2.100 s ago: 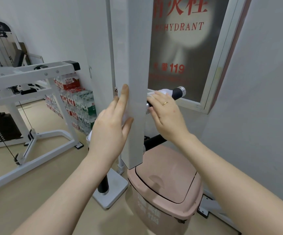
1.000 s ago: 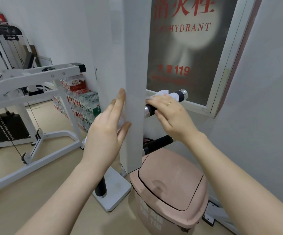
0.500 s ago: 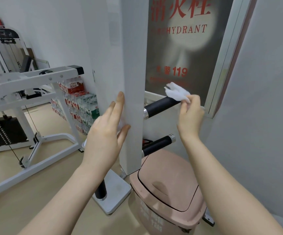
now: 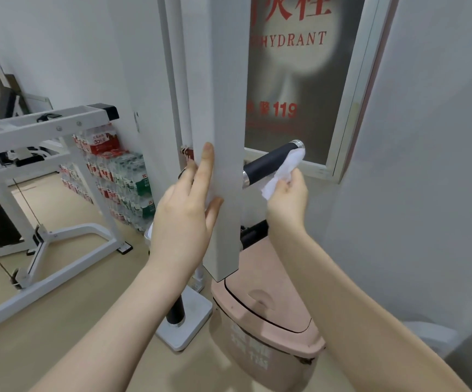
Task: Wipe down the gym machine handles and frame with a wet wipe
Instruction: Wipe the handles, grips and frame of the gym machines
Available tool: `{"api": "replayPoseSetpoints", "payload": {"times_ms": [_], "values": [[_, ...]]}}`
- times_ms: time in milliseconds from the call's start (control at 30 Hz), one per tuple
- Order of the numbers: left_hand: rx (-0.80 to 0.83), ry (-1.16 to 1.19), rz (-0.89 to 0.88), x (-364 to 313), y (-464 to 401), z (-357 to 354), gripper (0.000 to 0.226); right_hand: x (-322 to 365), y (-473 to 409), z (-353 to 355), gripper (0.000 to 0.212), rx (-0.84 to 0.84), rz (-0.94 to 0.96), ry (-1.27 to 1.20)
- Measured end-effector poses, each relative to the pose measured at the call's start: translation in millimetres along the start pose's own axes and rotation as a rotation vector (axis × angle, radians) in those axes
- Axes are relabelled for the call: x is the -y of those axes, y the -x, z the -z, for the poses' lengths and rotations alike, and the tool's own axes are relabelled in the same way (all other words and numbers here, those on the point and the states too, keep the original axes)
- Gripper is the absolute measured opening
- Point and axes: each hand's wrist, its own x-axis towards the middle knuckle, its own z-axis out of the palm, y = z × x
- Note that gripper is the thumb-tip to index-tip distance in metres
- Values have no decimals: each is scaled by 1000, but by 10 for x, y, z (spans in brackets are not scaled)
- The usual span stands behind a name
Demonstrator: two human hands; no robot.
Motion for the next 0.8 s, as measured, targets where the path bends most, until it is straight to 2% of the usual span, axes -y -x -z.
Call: {"api": "replayPoseSetpoints", "payload": {"times_ms": [100, 167, 300, 433, 567, 633, 733, 800], "values": [[-7, -3, 3, 16, 7, -12, 72, -75, 207, -34, 47, 122, 204, -32], [-14, -1, 2, 26, 8, -15, 71, -137, 217, -32, 53, 151, 323, 20], [-18, -9, -7, 39, 2, -14, 66, -306, -49, 27, 51, 122, 657, 220], [-13, -34, 8, 45, -2, -42, 66, -188, -333, 42, 39, 113, 879, 381], [-16, -39, 10, 54, -4, -44, 64, 44, -401, -51, 24, 402, 1154, 612], [-21, -29, 12, 61, -4, -33, 64, 184, -536, -4, 19, 479, 1114, 736], [-12, -27, 19, 53, 5, -28, 71, 329, -710, 66, 18, 395, 931, 927], [-14, -25, 16, 53, 2, -24, 71, 401, -649, 30, 19, 400, 914, 1006]]}}
